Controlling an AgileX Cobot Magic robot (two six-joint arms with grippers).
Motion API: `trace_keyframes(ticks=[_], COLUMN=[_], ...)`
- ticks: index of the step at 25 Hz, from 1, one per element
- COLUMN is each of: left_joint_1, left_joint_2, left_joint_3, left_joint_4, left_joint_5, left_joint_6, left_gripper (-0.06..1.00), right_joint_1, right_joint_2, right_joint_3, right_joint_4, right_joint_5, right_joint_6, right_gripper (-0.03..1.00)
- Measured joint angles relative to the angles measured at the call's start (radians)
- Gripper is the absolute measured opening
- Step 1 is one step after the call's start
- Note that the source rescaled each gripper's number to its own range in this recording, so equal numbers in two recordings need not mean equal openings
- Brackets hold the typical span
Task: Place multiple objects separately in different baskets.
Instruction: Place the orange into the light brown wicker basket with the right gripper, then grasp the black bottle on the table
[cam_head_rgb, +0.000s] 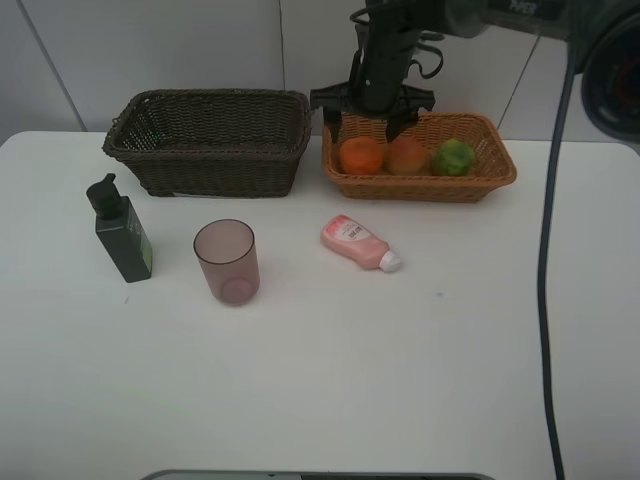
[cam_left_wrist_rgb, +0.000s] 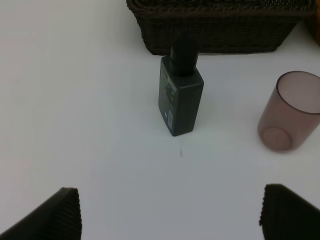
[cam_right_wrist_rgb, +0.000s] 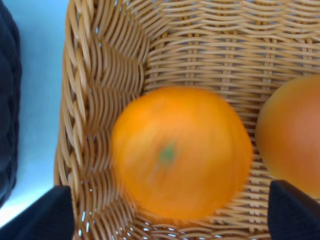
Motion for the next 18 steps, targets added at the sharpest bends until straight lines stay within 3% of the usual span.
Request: trace_keyframes(ticks=[5,14,18], left_joint_1=[0.0,0.0,0.0], left_joint_2=[0.0,0.0,0.0], left_joint_3=[0.0,0.0,0.0], left_joint_4=[0.0,0.0,0.0], left_joint_5=[0.0,0.0,0.0], left_joint_6=[0.0,0.0,0.0], left_gripper=[0.92,0.92,0.92], right_joint_1=[0.013,0.015,-0.01], right_joint_2=[-0.032,-0.112,-0.185], right_joint_3=[0.0,0.0,0.027], right_joint_4=[-0.001,0.01,0.004], right_joint_5=[0.021,0.178,0.181], right_joint_6=[-0.009,-0.063,-0.079], right_gripper=[0.61,0.61,0.61])
